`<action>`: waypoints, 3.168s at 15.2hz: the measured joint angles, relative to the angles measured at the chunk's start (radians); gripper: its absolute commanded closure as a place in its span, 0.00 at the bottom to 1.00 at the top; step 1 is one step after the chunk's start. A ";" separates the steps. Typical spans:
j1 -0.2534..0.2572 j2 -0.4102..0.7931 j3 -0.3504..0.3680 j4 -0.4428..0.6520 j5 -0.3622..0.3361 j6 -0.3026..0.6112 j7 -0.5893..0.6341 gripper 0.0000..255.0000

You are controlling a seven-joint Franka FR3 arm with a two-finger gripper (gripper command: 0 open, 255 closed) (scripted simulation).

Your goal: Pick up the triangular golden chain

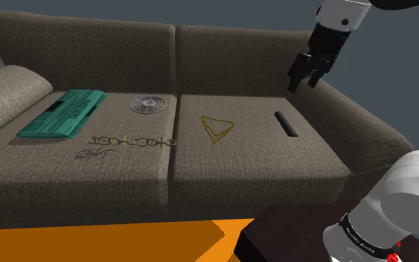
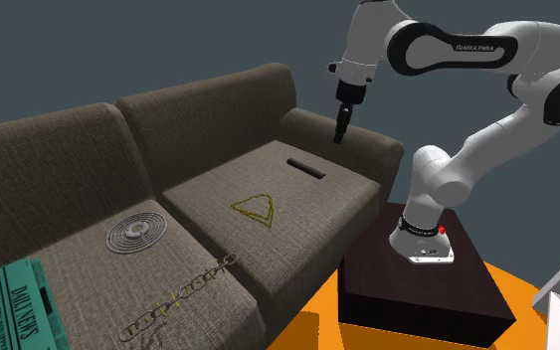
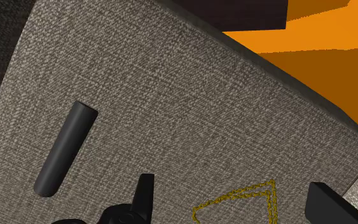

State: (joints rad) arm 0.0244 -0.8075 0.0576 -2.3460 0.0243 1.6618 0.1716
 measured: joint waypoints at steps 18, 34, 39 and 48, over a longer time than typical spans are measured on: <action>0.000 0.497 0.157 0.068 -0.011 0.448 0.175 0.00; 0.013 0.950 0.213 0.287 -0.179 0.671 0.358 0.00; 0.015 0.967 0.211 0.274 -0.190 0.700 0.368 1.00; 0.014 0.964 0.211 0.276 -0.188 0.696 0.365 1.00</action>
State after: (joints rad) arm 0.0386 0.1565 0.2688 -2.0698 -0.1633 2.3578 0.5363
